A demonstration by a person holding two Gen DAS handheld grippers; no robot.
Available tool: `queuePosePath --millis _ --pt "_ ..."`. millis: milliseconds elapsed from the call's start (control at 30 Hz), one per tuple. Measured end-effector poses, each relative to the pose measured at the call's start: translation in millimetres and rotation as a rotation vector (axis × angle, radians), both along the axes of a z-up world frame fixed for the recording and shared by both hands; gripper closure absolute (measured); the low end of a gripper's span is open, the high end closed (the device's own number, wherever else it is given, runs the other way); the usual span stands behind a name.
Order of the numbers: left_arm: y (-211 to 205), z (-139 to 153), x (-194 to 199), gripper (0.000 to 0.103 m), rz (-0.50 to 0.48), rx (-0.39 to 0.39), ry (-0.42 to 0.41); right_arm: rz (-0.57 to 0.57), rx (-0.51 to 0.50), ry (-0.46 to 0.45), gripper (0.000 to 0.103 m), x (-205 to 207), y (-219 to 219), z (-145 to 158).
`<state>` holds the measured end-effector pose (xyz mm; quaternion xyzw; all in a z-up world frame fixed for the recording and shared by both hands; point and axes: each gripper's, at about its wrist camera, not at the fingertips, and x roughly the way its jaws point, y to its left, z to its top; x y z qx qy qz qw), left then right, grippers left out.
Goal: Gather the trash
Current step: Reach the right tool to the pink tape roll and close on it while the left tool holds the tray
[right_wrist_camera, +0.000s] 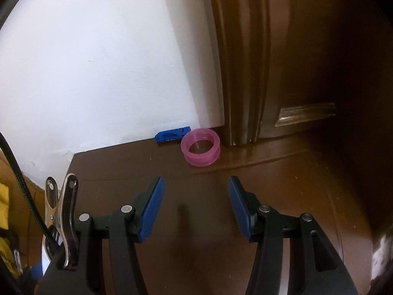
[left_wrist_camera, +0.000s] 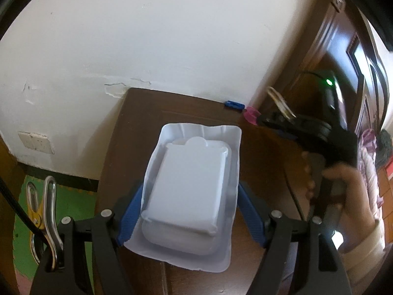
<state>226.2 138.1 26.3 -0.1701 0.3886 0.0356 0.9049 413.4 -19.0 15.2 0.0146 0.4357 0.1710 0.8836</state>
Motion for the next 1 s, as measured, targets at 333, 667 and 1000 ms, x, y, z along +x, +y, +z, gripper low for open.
queuePosePath --millis 333,667,1000 --pt "-3.1 -4.6 -0.8 0.025 -0.023 -0.003 -0.002 -0.018 -0.060 0.015 0.048 32.6 24.8 -14.5" --pt "-4.2 -4.6 -3.6 0.025 -0.035 0.016 -0.013 -0.066 -0.092 -0.001 0.048 45.7 34.8 -18.5" --pt "-8.0 -2.5 -5.8 0.025 -0.038 0.018 -0.013 -0.079 -0.110 -0.019 0.060 38.6 46.6 -20.1"
